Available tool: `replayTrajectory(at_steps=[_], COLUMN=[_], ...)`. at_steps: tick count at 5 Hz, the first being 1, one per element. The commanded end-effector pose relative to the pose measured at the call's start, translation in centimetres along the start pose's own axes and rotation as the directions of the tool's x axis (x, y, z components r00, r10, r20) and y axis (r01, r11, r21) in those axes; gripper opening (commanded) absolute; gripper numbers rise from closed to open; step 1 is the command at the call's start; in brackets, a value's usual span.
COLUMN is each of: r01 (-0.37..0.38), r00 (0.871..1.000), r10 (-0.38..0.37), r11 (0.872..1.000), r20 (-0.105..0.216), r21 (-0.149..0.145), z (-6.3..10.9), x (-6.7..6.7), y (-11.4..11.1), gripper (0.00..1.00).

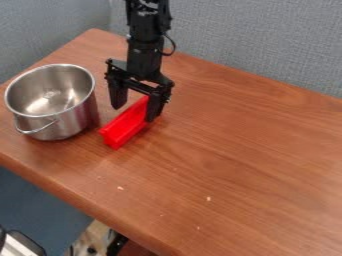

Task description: Put the red object in the metal pot

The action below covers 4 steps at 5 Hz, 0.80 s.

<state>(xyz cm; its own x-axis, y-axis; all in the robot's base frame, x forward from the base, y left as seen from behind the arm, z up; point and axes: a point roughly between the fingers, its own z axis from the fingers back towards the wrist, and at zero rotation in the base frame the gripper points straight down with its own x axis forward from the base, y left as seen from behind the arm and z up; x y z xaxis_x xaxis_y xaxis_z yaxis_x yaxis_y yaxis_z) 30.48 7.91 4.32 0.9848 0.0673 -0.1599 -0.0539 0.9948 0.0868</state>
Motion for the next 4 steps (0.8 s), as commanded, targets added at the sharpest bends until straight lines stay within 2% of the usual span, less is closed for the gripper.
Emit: replayTrajectory(at_steps=[1,2,4], r01=[-0.004,-0.005,-0.013], r00=[0.996,0.997,0.998], r10=[0.002,0.003,0.012], r11=[1.0,1.0,1.0], r20=[0.088,0.082,0.055], r21=[0.014,0.016,0.025], z=[2.5,2.3,1.1], x=[0.8,1.1,1.4], y=[0.2,0.3,0.6], gripper=[0.0,1.0,1.0])
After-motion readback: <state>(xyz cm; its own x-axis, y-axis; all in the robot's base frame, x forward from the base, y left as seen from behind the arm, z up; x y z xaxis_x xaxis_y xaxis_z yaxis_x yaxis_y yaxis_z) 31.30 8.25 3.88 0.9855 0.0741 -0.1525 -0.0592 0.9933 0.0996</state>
